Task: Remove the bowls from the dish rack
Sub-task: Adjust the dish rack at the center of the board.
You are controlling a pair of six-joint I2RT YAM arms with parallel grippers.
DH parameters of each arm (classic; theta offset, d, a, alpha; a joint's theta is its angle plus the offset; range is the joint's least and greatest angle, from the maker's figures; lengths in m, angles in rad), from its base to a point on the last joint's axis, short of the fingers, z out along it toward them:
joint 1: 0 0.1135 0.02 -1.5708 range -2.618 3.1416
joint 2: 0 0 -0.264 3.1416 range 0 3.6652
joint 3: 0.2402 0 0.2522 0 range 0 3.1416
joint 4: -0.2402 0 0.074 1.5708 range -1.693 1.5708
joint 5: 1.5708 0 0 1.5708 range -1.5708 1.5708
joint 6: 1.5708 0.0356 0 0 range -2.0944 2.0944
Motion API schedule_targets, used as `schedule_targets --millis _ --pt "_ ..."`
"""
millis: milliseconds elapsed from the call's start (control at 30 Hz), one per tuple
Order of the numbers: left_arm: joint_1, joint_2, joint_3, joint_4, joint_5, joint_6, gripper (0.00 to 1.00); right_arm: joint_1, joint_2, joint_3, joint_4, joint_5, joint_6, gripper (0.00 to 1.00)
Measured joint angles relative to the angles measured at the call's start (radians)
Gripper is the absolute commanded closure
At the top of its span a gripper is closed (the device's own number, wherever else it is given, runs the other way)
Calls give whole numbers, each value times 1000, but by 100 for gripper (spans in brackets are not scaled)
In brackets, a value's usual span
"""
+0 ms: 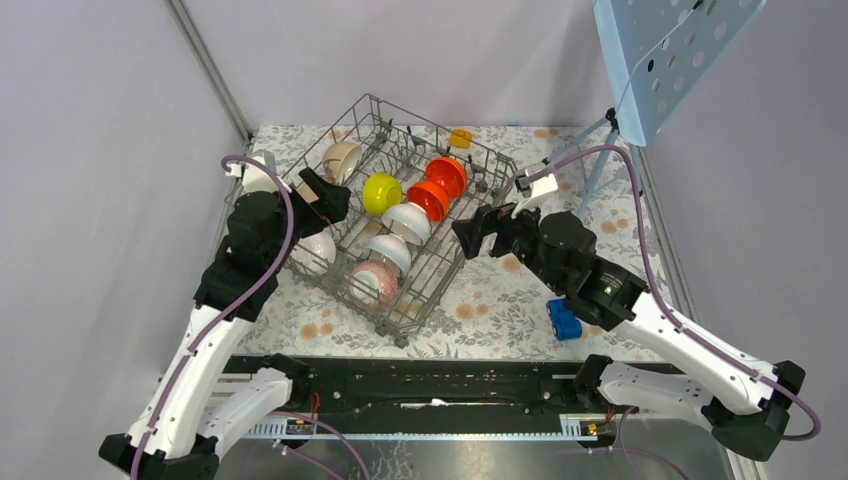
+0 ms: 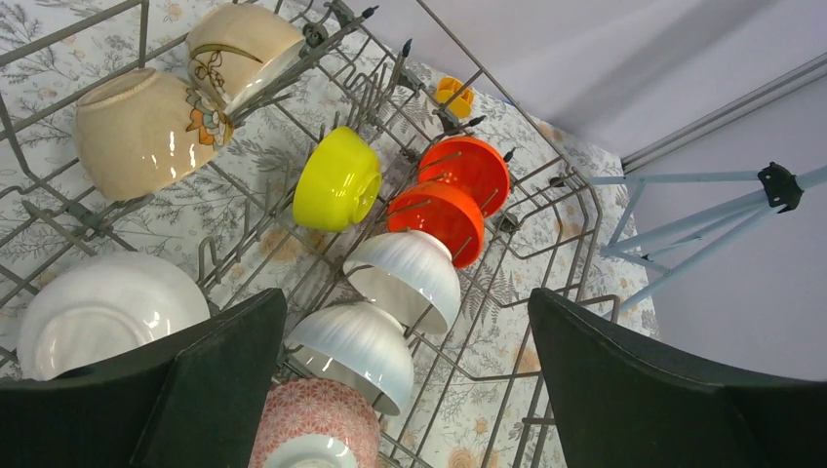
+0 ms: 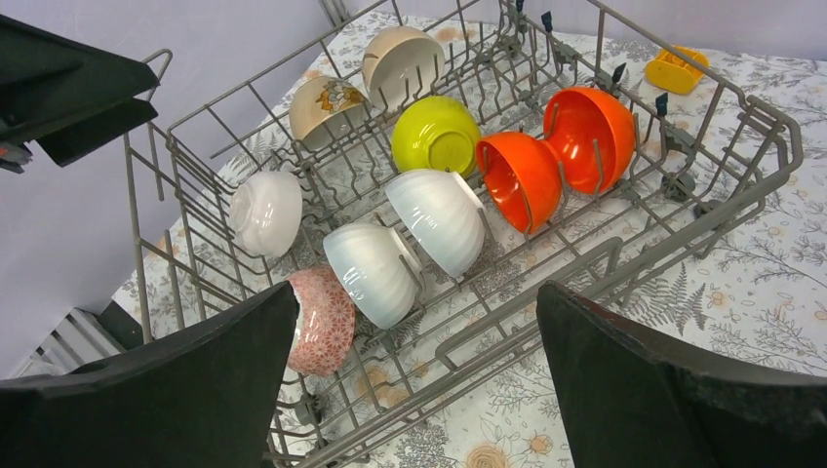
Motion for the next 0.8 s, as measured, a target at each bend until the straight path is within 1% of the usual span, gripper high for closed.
schedule_targets --millis 167,267,433,500,600,700,800 --pt "0 -18 0 -22 -9 -4 1 0 -1 7 -26 14 -10 0" --pt "-1 -37 0 -30 -33 4 1 0 12 26 -65 68 -14 1" --pt "-2 -36 9 -121 -105 2 1 -10 26 58 -103 164 -21 8" --pt "-2 -35 10 -155 -129 2 1 -37 36 74 -113 166 -20 15" --pt "-2 -53 18 -221 -173 1 1 -119 91 117 -126 150 -8 22" --pt "-2 -82 45 -283 -211 3 1 -185 143 125 -131 130 3 25" --pt "-2 -145 57 -314 -238 2 1 -241 181 120 -132 87 22 28"
